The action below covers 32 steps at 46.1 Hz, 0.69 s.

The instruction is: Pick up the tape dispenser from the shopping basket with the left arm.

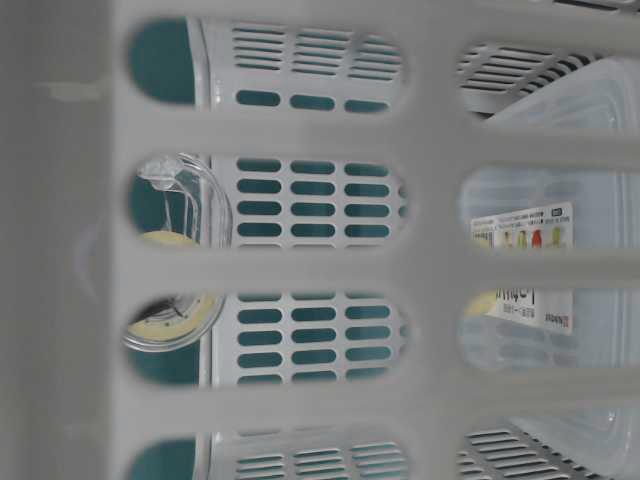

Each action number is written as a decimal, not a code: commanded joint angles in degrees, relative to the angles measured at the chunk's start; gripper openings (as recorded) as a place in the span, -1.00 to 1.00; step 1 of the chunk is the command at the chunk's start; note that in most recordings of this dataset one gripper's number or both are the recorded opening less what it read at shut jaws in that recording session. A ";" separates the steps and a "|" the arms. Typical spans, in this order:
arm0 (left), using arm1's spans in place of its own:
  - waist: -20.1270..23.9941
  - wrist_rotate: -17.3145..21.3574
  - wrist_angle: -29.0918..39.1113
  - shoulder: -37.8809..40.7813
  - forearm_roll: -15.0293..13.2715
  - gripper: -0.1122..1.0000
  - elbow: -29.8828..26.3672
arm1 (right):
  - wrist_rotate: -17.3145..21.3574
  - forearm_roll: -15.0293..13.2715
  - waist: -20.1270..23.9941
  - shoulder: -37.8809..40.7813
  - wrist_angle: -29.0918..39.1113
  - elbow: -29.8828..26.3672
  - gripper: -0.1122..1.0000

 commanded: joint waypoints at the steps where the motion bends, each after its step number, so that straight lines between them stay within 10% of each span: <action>1: 0.00 0.09 -0.26 -1.67 0.18 -0.29 -0.26 | 0.00 0.18 -0.18 0.26 -0.26 -0.35 0.55; 32: -0.09 0.00 -0.35 -1.41 0.18 -0.29 -0.18 | 0.00 0.18 -0.18 -0.70 -0.18 0.35 0.55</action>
